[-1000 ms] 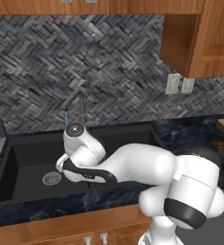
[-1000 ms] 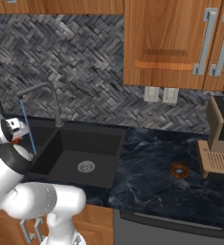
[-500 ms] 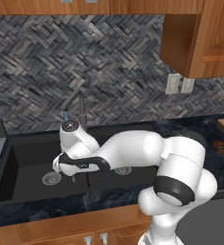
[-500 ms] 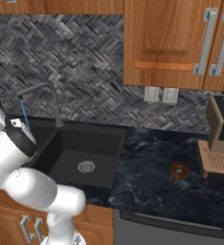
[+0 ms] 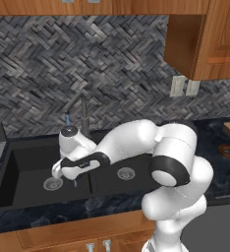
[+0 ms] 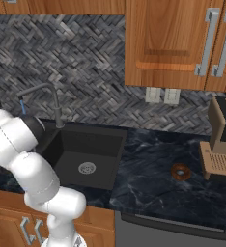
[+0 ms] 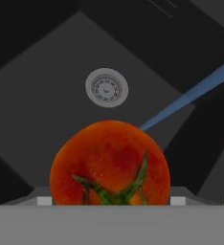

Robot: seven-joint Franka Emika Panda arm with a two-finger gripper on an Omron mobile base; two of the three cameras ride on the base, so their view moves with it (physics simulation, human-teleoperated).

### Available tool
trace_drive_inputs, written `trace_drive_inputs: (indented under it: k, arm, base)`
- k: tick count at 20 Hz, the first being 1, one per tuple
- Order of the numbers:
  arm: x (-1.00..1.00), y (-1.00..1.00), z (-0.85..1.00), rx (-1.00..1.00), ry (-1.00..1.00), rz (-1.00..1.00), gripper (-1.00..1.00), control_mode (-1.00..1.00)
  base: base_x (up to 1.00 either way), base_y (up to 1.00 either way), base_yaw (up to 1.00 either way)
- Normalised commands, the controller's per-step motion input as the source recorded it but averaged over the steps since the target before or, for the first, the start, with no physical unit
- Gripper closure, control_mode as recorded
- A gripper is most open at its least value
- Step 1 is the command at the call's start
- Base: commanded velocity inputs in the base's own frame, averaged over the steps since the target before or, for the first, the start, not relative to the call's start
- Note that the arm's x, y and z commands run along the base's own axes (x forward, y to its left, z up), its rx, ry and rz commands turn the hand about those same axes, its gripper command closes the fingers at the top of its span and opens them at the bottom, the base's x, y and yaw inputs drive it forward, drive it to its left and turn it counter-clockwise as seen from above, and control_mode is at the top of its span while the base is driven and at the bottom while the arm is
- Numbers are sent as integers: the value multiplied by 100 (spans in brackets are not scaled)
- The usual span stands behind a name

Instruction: Turn on the sink faucet. Then move the tomato from the counter to the sink. Turn off the sink. Move the vegetable from the sink to the pot next to the stove. Finally move the pot to the front left burner.

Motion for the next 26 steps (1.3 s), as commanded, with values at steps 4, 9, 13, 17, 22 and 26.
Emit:
trace_drive_inputs:
  k: [4,9,13,17,22,26]
  arm:
    - [15,16,-25,0,1,0,100,-100]
    - [16,11,-13,0,3,0,100,-100]
    - [17,17,-12,0,9,0,100,-100]
    - [19,18,-19,0,9,0,100,-100]
    - [16,18,-25,0,6,0,100,-100]
    - [12,18,-29,0,4,0,100,-100]
  base:
    - [0,0,0]
    - [0,0,0]
    - [0,0,0]
    - [0,0,0]
    - [0,0,0]
    - [0,0,0]
